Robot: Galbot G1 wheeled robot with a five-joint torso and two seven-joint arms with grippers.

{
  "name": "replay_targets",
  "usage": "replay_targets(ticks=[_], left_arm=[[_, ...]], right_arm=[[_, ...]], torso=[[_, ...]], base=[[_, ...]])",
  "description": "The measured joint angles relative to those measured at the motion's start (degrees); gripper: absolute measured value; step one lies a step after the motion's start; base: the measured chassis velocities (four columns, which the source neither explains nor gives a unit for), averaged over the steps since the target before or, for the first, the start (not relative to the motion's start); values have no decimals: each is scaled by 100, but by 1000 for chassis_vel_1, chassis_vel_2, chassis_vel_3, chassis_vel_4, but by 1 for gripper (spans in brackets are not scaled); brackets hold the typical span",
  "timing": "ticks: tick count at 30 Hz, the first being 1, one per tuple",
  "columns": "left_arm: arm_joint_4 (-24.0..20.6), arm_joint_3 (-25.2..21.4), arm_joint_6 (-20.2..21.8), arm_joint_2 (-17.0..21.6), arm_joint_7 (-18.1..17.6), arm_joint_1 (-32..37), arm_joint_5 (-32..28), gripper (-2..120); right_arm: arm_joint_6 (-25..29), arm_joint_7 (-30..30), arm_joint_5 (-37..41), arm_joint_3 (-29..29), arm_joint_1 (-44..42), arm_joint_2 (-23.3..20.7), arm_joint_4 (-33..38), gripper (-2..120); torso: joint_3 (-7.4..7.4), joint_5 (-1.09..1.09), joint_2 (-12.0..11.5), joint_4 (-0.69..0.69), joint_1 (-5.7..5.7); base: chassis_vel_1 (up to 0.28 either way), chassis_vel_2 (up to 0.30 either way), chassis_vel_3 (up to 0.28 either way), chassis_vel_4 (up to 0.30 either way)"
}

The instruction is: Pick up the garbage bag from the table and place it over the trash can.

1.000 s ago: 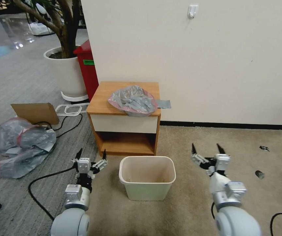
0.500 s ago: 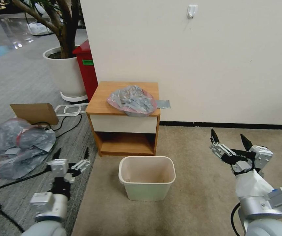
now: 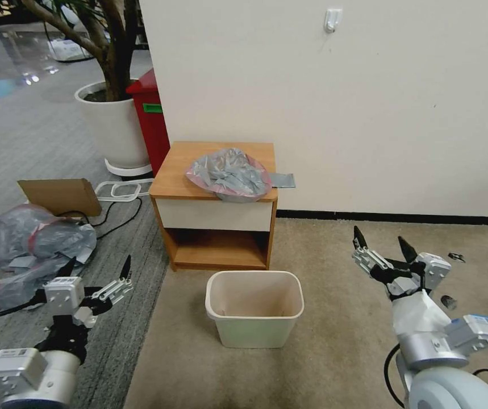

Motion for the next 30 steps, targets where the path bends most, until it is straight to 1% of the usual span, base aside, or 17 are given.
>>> replay_targets(ticks=[3,4,5,7,8,10,11,12,16,17,21,22,23,25,26,27,30], left_arm=[[16,-16,-8,79,-6,12,-112,100],[16,-16,-8,79,-6,12,-112,100],[20,-16,-9,81,-6,12,-116,100],[28,-16,-16,83,-7,9,-118,100],[28,-16,-16,83,-7,9,-118,100],[32,-24,-35,113,-42,77,-259,100],[36,-35,-55,138,-73,141,-369,100],[36,-35,-55,138,-73,141,-369,100],[42,-39,-71,149,-90,164,-418,100],[42,-39,-71,149,-90,164,-418,100],[47,-192,-143,334,-91,244,-822,100],[49,-217,-156,370,-91,256,-896,100],[49,-217,-156,370,-91,256,-896,100],[50,-224,-161,381,-89,259,-915,100],[51,-225,-162,384,-88,260,-919,100],[51,-225,-162,384,-88,260,-919,100],[53,-330,-163,364,-85,304,-973,100]], right_arm=[[21,347,1596,-201,687,-225,-429,100],[21,347,1596,-201,687,-225,-429,100],[43,384,1816,-233,843,-256,-534,100],[117,452,2278,-363,1327,-298,-942,100],[117,452,2278,-363,1327,-298,-942,100],[140,570,2587,-488,1656,-285,-1256,100],[161,709,2892,-627,1963,-234,-1580,100],[161,709,2892,-627,1963,-234,-1580,100],[271,927,3523,-953,2707,-8,-2483,100],[271,927,3523,-953,2707,-8,-2483,100],[303,956,3944,-1093,3522,364,-3295,100],[305,954,3977,-1106,3820,525,-3634,100],[305,954,3977,-1106,3820,525,-3634,100],[299,941,3965,-1103,4070,666,-3981,100],[296,888,3888,-1098,4236,772,-4289,100],[296,888,3888,-1098,4236,772,-4289,100],[304,698,3616,-1114,4488,935,-4836,100]], torso=[[0,0,0,0,0],[0,0,0,0,0],[0,0,0,1,0],[1,1,0,1,0],[1,1,0,1,0],[1,-1,0,0,0],[0,1,0,1,0],[0,1,0,1,0],[1,1,0,1,0],[1,1,0,1,0],[1,0,0,1,0],[1,-3,0,1,0],[1,-3,0,1,0],[1,-1,0,2,0],[1,-1,0,1,0],[1,-1,0,1,0],[1,1,0,2,0]], base=[[0,0,0,0],[0,0,0,0],[0,0,0,0],[0,0,0,0],[0,0,0,0],[0,0,0,0],[0,0,0,0],[0,0,0,0],[0,0,0,0],[0,0,0,0],[0,0,0,0],[0,0,0,0],[0,0,0,0],[0,0,0,0],[0,0,0,0],[0,0,0,0],[0,0,0,0]])
